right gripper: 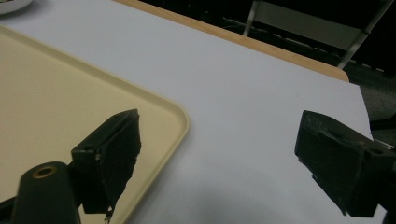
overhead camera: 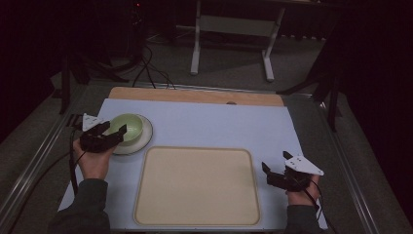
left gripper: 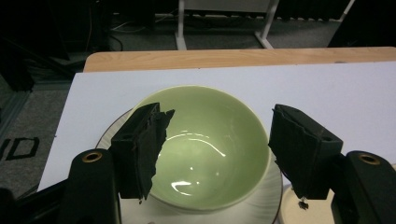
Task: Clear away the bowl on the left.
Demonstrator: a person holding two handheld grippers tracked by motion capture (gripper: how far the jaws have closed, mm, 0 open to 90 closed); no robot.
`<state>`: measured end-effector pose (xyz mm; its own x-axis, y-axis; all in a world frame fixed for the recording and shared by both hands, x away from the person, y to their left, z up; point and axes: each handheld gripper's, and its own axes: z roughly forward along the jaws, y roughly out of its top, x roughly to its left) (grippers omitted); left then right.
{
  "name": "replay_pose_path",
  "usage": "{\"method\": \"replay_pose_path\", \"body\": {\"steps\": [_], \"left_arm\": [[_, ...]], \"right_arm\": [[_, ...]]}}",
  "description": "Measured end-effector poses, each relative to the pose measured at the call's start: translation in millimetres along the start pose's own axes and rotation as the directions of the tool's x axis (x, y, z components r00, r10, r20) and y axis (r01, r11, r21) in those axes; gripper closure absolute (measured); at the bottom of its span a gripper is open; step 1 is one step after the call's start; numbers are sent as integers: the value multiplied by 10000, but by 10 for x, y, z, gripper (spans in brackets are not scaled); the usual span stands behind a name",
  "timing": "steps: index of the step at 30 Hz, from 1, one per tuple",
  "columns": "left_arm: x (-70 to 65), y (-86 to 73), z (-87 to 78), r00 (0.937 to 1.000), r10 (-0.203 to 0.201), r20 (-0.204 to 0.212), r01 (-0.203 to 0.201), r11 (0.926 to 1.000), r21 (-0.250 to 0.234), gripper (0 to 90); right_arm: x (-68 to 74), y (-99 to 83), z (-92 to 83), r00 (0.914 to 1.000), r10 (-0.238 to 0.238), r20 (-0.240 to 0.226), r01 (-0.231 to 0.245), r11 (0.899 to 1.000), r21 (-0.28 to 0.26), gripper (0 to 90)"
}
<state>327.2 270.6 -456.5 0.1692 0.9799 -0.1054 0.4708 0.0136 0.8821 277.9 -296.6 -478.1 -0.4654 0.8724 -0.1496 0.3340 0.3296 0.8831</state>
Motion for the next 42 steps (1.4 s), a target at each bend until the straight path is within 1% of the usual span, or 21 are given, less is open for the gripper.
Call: {"method": "replay_pose_path", "body": {"steps": [6,11,20,25,26,28,31,32,37,39,42], "left_arm": [[52,14,70,9998,-124,-128,125,9999,99,353],[72,30,121,9995,-83,-291,91,9996,261,352],[100,20,245,9986,-158,-508,186,9983,547,349],[125,10,309,9976,-278,-639,322,9971,684,351],[129,4,330,9966,-330,-752,386,9966,733,351],[126,-1,356,9960,-400,-800,460,9962,745,343],[122,-9,387,9954,-321,-900,399,9955,861,340],[123,-21,419,9938,-310,-1069,416,9943,983,340],[137,-43,463,9901,-359,-1359,527,9911,1221,325],[143,-43,465,9890,-406,-1420,573,9917,1155,322],[166,-40,463,9859,-518,-1591,713,9903,1193,317]], "right_arm": [[3,1,2,10000,-8,-7,8,10000,15,138],[5,0,3,10000,-18,-3,18,10000,28,139],[6,1,5,10000,-29,-15,29,10000,27,138],[9,3,6,10000,-68,-24,68,10000,28,138],[9,3,6,10000,-74,-24,74,10000,30,138],[8,4,2,10000,-46,-27,46,10000,9,139],[7,3,8,10000,-61,-40,61,10000,31,138],[8,3,10,10000,-74,-39,74,10000,35,139],[10,4,9,10000,-87,-31,88,10000,39,138],[8,3,9,10000,-85,-38,85,10000,23,138],[9,3,11,9999,-96,-48,96,9999,36,138]]}}
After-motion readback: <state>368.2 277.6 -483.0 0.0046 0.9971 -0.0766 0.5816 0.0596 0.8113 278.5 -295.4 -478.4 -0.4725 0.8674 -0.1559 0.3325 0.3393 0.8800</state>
